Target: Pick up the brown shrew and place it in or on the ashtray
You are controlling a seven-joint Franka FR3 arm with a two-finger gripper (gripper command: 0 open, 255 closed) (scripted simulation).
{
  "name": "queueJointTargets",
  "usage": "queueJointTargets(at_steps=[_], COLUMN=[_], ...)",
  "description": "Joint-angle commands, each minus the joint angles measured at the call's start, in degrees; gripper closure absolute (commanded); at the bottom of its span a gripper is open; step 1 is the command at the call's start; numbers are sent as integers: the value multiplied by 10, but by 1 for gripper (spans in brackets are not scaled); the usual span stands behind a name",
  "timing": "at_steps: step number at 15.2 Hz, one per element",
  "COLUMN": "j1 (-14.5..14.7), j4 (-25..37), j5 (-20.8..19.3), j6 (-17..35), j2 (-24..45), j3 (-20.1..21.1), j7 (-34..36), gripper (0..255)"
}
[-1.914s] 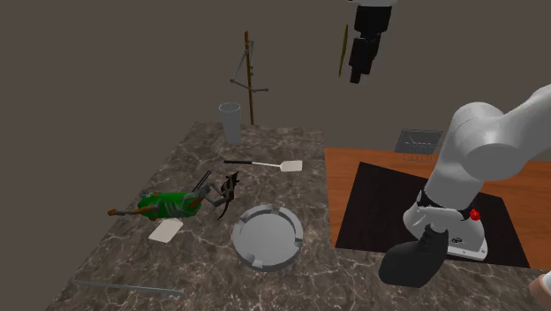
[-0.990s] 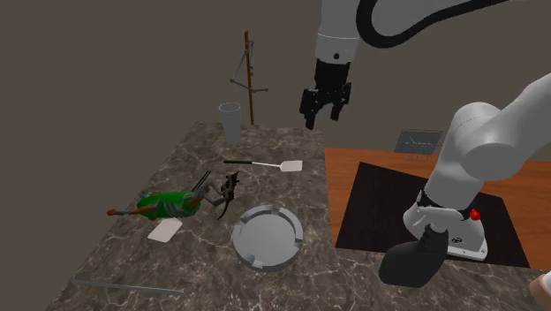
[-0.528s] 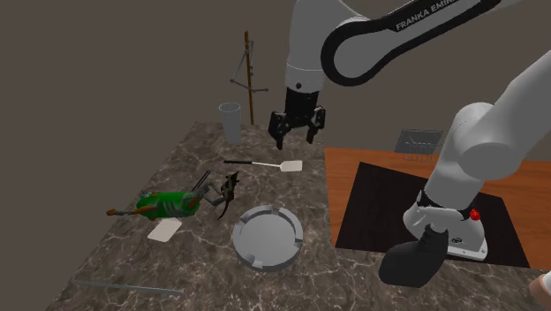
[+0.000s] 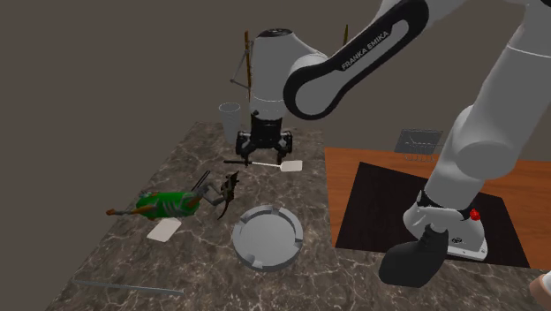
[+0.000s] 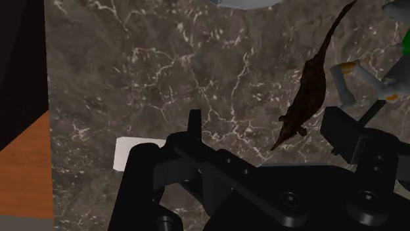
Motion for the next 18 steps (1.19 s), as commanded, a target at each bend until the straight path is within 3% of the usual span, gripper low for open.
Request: queueJointTargets(at_steps=[1,6,10,18], j1=[-3,23,58,72], j4=[25,117,199,208], j5=[-38,-140,-188,-215], j6=[20,44,47,84], j2=[47,173,260,308], j3=[6,-17,-54,-74], j7=[68,222,312,330], gripper=[0,0,0,0])
